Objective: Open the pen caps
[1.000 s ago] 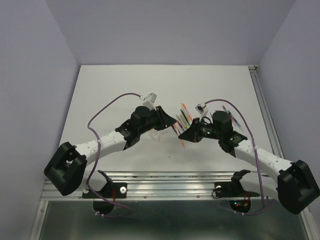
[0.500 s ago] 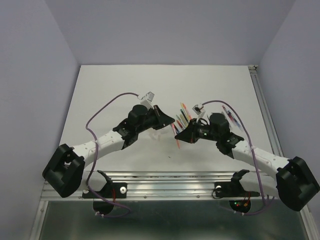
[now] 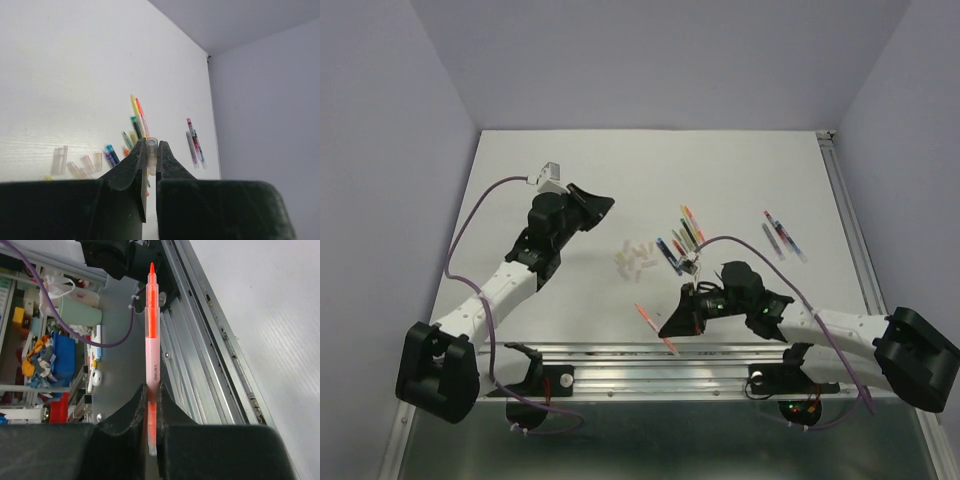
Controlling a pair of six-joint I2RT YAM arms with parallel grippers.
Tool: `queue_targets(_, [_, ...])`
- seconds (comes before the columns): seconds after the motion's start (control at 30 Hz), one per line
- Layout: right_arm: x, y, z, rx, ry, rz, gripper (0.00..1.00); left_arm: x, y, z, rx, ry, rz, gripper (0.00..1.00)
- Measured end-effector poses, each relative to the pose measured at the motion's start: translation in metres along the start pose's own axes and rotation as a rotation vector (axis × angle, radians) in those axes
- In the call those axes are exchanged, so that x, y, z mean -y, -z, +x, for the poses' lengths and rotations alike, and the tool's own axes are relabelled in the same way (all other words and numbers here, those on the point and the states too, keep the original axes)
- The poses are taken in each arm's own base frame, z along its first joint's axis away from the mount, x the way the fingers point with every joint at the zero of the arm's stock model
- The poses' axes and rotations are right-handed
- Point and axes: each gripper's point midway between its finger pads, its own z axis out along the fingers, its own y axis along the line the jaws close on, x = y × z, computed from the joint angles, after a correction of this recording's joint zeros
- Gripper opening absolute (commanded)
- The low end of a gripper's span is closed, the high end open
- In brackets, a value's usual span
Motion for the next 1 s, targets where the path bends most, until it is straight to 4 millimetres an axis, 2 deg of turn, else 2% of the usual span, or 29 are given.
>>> queue_targets(0.1, [-0.001,-0.001,0.006,-0.028,-0.016,-0.011,0.01,-0.005,0.0,-0.008,0.036,-0.004,-0.023,0.0])
queue_targets(0.2, [0.005,-0.001,0.005,-0.017,-0.029,0.023,0.01,-0.01,0.0,-0.008,0.034,-0.011,-0.044,0.0])
queue_targets(0.27, [0.017,-0.001,0.003,-0.007,-0.047,0.095,0.01,-0.014,-0.002,-0.004,0.017,-0.022,-0.059,0.0])
queue_targets(0.37, [0.039,0.003,-0.013,0.048,-0.055,0.237,0.01,-0.024,-0.007,0.011,-0.038,-0.03,-0.081,0.0])
queue_targets(0.47, [0.061,0.023,-0.051,0.176,-0.056,0.397,0.01,-0.034,-0.014,0.042,-0.133,-0.047,-0.111,0.0])
queue_targets(0.57, [0.083,0.055,-0.09,0.327,-0.066,0.546,0.01,-0.04,-0.014,0.082,-0.235,-0.074,-0.14,0.04])
queue_targets(0.63, [0.095,0.074,-0.106,0.399,-0.07,0.642,0.01,-0.041,-0.012,0.103,-0.286,-0.098,-0.153,0.05])
queue_targets(0.8, [0.111,0.089,-0.106,0.421,-0.073,0.76,0.01,-0.055,-0.013,0.143,-0.395,-0.171,-0.232,0.06])
queue_targets(1.0, [0.12,0.097,-0.103,0.421,-0.071,0.819,0.01,-0.064,-0.026,0.167,-0.458,-0.232,-0.296,0.07])
